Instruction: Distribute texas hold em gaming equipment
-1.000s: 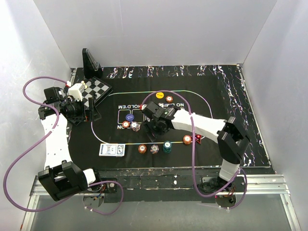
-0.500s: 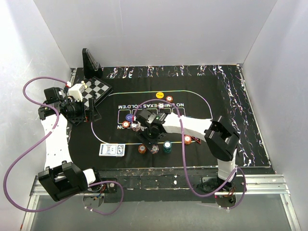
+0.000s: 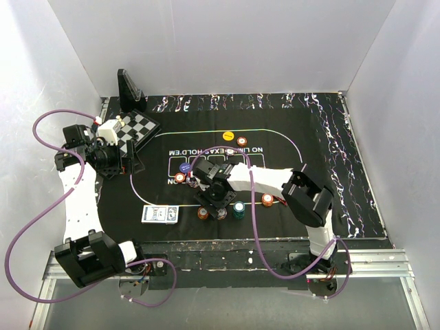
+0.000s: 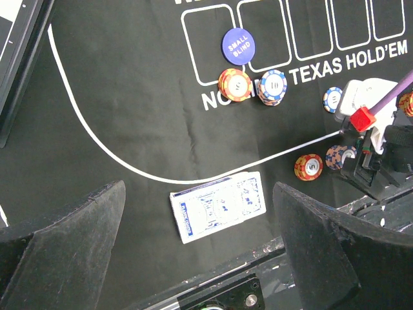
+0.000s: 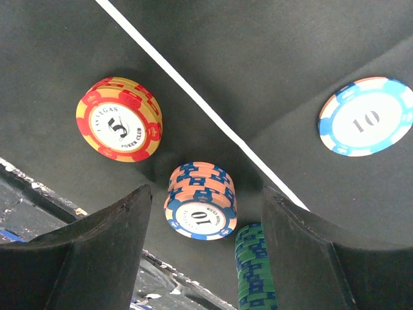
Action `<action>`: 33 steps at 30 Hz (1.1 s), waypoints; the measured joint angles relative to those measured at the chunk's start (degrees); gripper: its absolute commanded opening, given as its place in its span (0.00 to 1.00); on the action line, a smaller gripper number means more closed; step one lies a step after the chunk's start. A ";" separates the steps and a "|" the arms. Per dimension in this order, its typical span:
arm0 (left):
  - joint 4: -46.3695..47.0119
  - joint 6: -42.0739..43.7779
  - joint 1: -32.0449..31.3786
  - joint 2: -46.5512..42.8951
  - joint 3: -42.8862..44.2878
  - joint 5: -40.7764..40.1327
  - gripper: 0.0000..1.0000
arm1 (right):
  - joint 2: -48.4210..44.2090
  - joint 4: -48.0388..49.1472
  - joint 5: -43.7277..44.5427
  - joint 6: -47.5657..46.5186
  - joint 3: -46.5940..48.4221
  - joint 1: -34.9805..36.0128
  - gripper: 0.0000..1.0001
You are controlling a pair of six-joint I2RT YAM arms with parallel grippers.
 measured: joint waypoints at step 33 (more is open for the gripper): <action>-0.24 0.00 0.00 -0.55 0.26 -0.07 1.00 | -4.59 -1.90 2.16 0.85 3.06 -1.07 0.01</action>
